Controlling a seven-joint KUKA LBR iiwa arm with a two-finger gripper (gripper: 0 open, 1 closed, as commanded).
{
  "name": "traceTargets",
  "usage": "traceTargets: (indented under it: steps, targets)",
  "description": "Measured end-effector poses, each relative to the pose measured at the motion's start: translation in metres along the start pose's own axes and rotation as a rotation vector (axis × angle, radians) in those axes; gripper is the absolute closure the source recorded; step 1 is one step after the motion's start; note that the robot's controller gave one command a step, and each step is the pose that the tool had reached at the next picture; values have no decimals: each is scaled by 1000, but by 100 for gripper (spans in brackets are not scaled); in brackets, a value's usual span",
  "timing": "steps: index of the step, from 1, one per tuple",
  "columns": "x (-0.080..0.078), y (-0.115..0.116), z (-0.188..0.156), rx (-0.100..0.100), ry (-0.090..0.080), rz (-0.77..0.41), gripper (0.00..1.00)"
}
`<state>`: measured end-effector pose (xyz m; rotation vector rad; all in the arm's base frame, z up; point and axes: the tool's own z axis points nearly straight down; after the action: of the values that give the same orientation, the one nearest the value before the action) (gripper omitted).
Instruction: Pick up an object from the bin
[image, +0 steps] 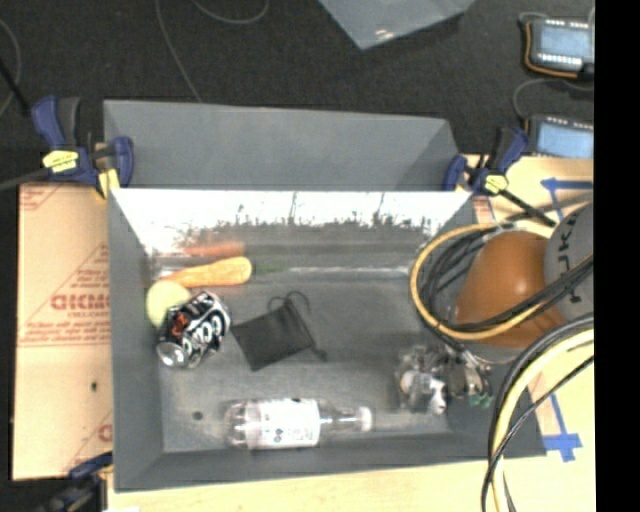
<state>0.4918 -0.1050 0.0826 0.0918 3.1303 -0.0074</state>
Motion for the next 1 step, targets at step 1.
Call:
traceTargets:
  steps: [1]
  targets:
    - [1,0,-17,0,4,1,100]
